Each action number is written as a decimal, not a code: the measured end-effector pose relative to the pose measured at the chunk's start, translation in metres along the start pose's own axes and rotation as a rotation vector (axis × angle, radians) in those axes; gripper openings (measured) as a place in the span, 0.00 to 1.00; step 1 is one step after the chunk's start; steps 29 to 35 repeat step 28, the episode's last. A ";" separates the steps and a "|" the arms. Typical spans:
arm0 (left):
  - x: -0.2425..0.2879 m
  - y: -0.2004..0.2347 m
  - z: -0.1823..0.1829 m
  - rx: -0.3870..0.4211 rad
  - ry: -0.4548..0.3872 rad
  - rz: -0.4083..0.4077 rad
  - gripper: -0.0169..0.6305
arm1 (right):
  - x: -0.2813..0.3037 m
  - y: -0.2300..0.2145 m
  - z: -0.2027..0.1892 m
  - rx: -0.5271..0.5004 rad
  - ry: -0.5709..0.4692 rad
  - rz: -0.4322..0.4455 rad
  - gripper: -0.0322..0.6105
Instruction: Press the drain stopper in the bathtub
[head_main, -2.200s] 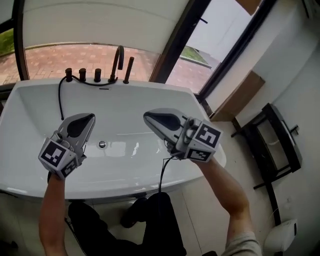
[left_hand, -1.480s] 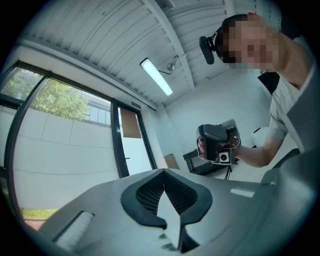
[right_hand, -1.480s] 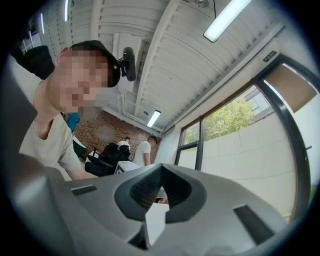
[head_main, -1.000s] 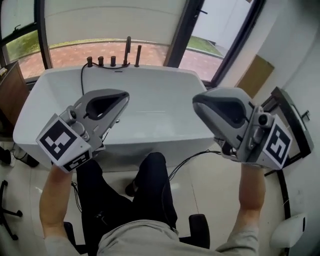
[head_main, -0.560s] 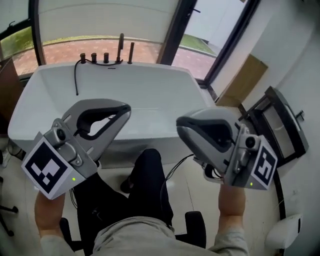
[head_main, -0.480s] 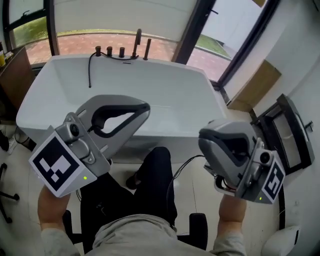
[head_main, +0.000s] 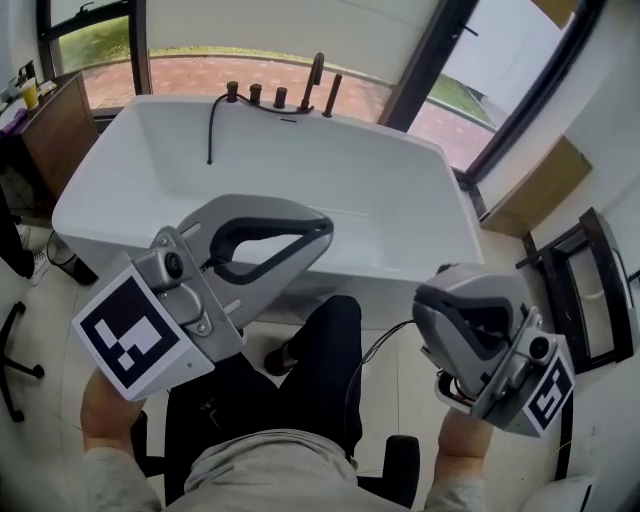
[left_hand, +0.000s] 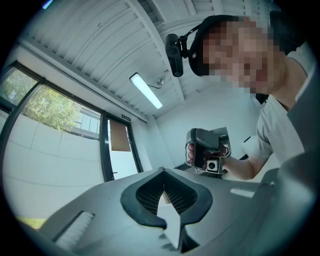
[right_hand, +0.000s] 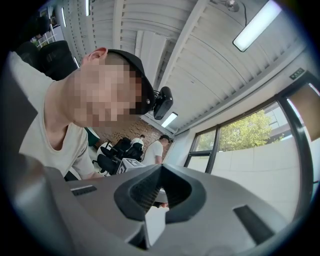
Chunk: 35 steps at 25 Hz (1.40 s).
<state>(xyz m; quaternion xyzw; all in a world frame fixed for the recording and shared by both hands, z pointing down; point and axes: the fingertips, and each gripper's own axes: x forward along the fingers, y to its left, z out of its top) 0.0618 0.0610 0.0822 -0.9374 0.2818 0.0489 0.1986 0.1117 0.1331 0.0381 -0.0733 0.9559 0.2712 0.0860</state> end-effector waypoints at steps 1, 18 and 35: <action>0.001 -0.001 0.000 0.002 0.000 -0.003 0.01 | 0.000 0.000 0.000 -0.002 0.000 0.000 0.05; 0.003 -0.005 0.009 0.006 -0.009 -0.023 0.01 | 0.000 -0.003 -0.001 -0.031 0.032 -0.010 0.05; 0.003 -0.004 0.008 -0.006 -0.002 -0.020 0.01 | 0.000 -0.006 -0.005 -0.022 0.040 -0.011 0.05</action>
